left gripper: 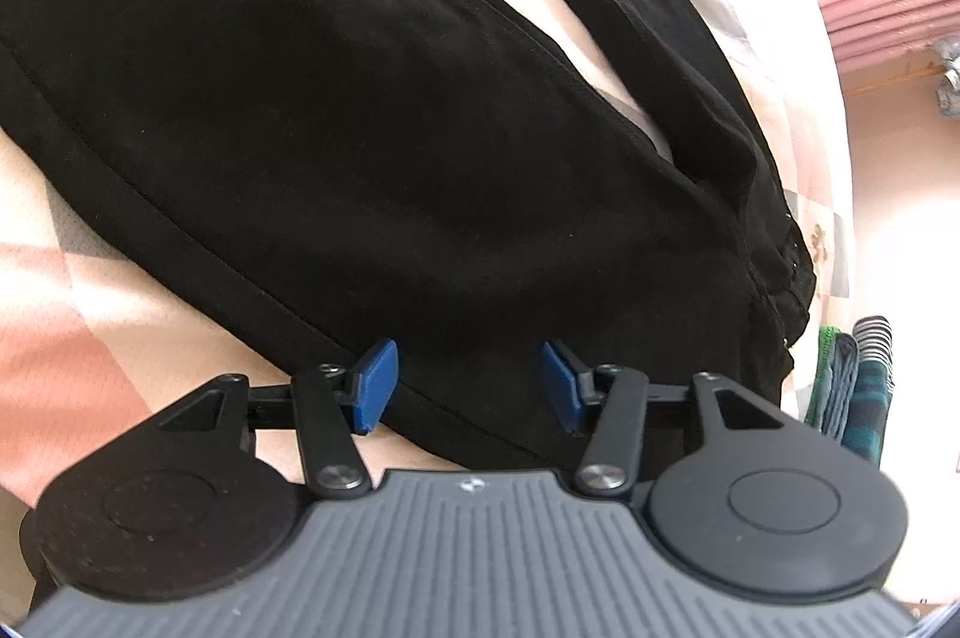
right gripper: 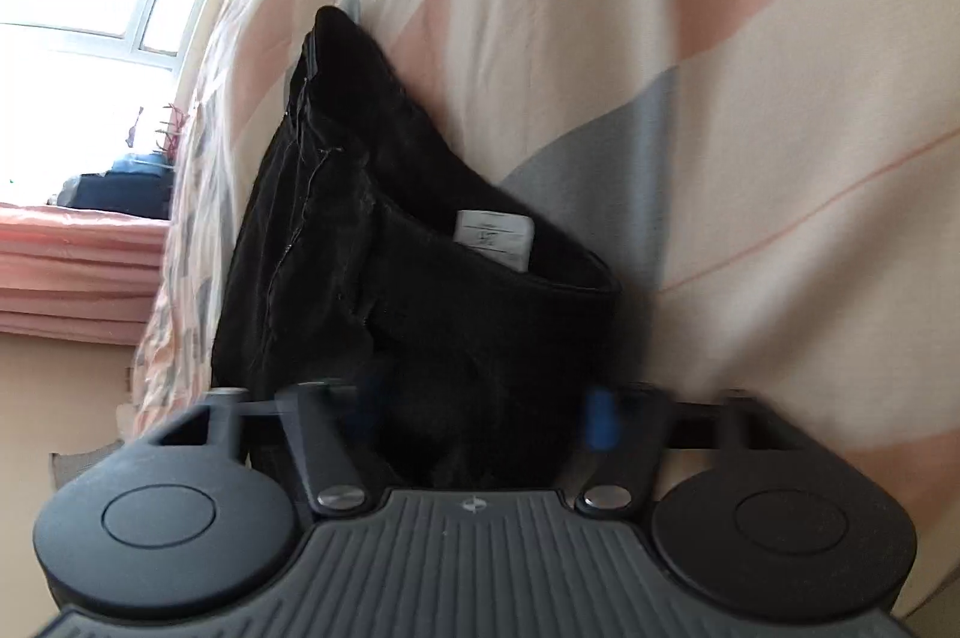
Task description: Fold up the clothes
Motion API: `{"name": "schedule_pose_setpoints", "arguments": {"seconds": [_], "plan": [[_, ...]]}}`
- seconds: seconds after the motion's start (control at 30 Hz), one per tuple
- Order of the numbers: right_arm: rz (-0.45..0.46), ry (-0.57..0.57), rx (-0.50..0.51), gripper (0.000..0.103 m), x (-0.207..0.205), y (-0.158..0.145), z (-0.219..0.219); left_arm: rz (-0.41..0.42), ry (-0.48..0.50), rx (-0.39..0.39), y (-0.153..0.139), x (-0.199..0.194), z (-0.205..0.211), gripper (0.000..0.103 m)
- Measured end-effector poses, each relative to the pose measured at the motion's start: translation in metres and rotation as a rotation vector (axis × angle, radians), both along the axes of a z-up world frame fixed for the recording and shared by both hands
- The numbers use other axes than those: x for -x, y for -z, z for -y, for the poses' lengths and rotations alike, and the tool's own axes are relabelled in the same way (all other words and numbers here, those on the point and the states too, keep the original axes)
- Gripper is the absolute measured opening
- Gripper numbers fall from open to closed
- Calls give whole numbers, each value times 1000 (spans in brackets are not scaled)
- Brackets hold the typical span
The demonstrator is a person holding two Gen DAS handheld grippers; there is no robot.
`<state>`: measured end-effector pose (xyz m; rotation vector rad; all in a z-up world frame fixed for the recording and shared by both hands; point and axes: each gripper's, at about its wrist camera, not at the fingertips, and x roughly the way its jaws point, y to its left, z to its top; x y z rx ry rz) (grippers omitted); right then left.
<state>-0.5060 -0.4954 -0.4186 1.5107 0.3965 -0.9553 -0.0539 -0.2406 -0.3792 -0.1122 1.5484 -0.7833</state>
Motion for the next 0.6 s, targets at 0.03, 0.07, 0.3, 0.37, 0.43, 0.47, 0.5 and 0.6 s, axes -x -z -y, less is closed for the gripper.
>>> {"name": "schedule_pose_setpoints", "arguments": {"seconds": [0.03, 0.07, 0.3, 0.37, 0.43, 0.47, 0.5, 0.6], "plan": [[-42, -1, 8, 23, -4, -8, 1, 2, 10, 2, -1, -2, -1, 48], [-84, -18, 34, 21, -6, -22, -1, 6, 23, 0, -3, -4, -3, 48], [-310, -81, 123, 27, -11, -63, -16, 53, 111, -9, -14, -12, -25, 48], [-378, -69, 125, 37, -17, -64, -19, 66, 91, -20, -17, -20, -44, 48], [-446, -57, 127, 48, -23, -65, -21, 87, 42, -30, -22, -30, -71, 48], [-480, -52, 128, 54, -26, -66, -22, 100, 15, -42, -24, -36, -84, 48], [-563, -63, 170, 56, -36, -74, -31, 117, -8, -55, -26, -42, -95, 48], [-685, -165, 364, 56, -71, -93, -67, 197, -62, -76, -34, -60, -121, 48]]}}
